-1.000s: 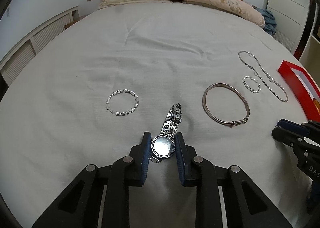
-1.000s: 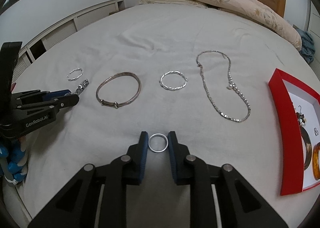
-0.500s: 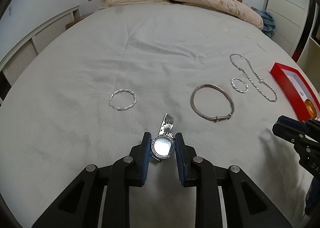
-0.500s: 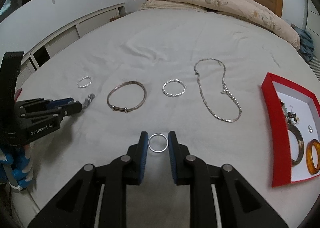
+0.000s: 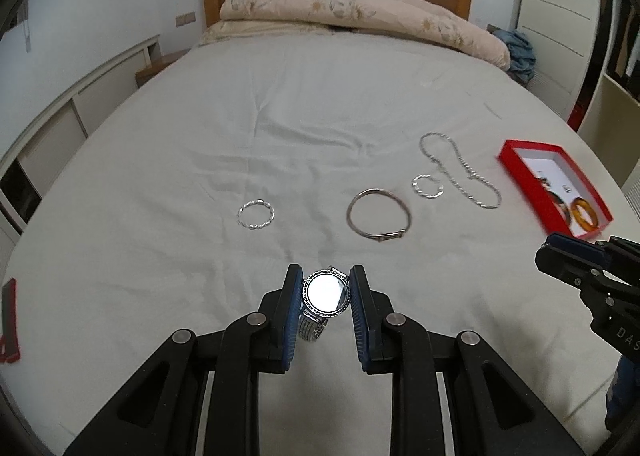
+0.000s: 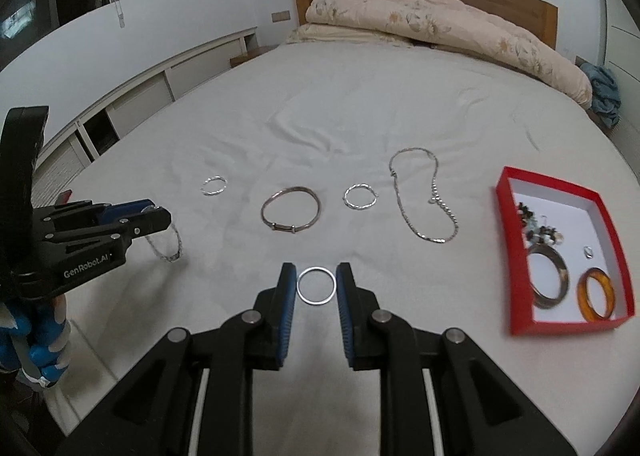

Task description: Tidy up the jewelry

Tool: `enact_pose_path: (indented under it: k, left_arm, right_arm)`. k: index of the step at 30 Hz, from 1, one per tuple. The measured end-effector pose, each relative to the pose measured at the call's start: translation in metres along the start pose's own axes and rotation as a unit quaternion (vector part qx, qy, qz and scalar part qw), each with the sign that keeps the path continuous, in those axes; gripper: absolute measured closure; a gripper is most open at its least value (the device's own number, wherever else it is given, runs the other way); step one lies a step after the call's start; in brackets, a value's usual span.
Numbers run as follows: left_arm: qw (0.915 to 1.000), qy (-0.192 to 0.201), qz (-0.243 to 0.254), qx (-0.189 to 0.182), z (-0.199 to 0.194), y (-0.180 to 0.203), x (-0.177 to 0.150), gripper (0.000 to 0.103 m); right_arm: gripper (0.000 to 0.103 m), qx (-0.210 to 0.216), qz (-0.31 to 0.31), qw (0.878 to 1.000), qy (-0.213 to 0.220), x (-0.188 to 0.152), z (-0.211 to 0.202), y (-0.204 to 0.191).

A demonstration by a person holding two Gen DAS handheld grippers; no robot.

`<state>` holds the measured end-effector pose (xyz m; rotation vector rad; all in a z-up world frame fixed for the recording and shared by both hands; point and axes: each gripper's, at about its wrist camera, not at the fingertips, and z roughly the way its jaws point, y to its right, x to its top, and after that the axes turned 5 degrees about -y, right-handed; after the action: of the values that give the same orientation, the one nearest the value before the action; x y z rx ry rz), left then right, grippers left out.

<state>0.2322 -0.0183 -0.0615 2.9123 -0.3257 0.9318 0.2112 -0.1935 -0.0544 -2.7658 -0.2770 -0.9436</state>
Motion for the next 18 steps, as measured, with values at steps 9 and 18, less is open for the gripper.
enact_pose_path:
  k: [9, 18]
  left_arm:
    - [0.9997, 0.022, 0.013, 0.002, -0.068, 0.025, -0.017, 0.08]
    - [0.9984, 0.045, 0.035, -0.003, -0.125, 0.073, -0.036, 0.08]
  right_arm:
    - [0.084, -0.011, 0.004, 1.0, 0.027, -0.021, -0.074, -0.004]
    - [0.084, -0.017, 0.014, 0.998, 0.055, -0.048, -0.142, 0.0]
